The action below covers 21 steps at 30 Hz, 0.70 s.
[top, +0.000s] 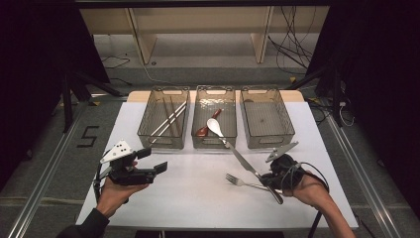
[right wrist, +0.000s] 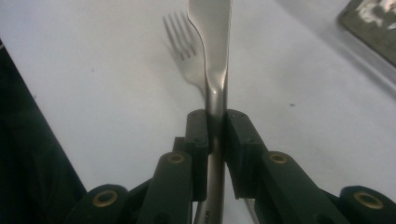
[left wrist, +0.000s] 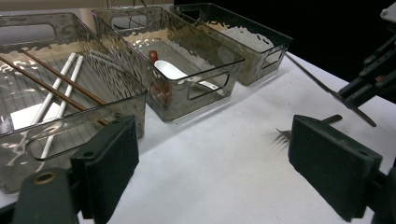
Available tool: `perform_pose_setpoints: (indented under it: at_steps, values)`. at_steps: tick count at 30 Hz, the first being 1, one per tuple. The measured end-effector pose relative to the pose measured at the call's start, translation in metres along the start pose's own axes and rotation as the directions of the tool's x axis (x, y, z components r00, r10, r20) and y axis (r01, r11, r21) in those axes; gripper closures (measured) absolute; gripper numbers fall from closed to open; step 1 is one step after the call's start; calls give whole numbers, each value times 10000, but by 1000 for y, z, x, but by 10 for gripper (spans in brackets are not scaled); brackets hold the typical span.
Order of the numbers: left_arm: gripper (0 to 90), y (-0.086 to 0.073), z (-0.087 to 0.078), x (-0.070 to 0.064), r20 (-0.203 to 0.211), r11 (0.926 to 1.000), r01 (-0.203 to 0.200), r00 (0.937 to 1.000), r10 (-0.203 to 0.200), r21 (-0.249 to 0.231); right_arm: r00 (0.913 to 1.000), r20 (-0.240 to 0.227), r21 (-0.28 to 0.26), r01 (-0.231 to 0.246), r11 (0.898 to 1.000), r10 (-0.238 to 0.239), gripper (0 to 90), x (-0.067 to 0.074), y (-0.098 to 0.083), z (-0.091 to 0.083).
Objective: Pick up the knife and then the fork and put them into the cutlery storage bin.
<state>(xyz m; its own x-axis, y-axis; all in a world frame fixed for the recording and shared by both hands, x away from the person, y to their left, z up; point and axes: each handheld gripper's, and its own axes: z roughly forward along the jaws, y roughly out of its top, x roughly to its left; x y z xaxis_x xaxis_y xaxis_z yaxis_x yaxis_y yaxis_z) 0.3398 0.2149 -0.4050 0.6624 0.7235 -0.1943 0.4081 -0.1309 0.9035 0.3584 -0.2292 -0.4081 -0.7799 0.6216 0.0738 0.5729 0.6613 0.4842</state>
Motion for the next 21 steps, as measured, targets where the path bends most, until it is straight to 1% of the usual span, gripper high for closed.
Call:
perform_pose_setpoints:
  at_steps: [2, 3, 5, 8, 12, 13, 14, 17, 21]
  values:
    - [157, 0, 0, 0, -16, 10000, -6, 10000, 6, 3, 9997, -55, -220, -246, 9995, 244, 806, -5, 1, -3]
    - [157, 0, 0, 0, -19, 10000, 1, 10000, -2, -10, 9997, -24, -324, -263, 9991, 262, 805, -8, 1, -5]
    - [157, 0, -1, 1, -27, 10000, 5, 10000, -5, -10, 9987, 35, -543, -497, 9973, 500, 806, -14, 3, -9]
    - [157, 0, -1, 1, -49, 10000, 29, 10000, -29, -42, 9960, -35, -979, -887, 9912, 888, 806, -24, 5, -15]
    - [157, 0, -1, 1, -73, 10000, 38, 10000, -39, -65, 9916, 131, -1331, -1255, 9831, 1284, 805, -37, 11, -21]
    - [157, 0, -1, 1, -75, 10000, 22, 10000, -23, -56, 9912, 166, -1432, -1280, 9814, 1316, 805, -40, 13, -23]
    - [157, 0, -1, 1, -74, 10000, 31, 10000, -31, -65, 9888, 177, -1538, -1436, 9776, 1480, 805, -43, 15, -24]
    - [157, 0, -1, 2, -85, 10000, 3, 10000, -3, -53, 9840, 311, -1811, -1673, 9691, 1756, 806, -51, 21, -27]
    - [157, -1, -2, 2, -114, 9999, 54, 9999, -55, -108, 9768, 379, -2172, -1978, 9559, 2108, 805, -60, 31, -29]
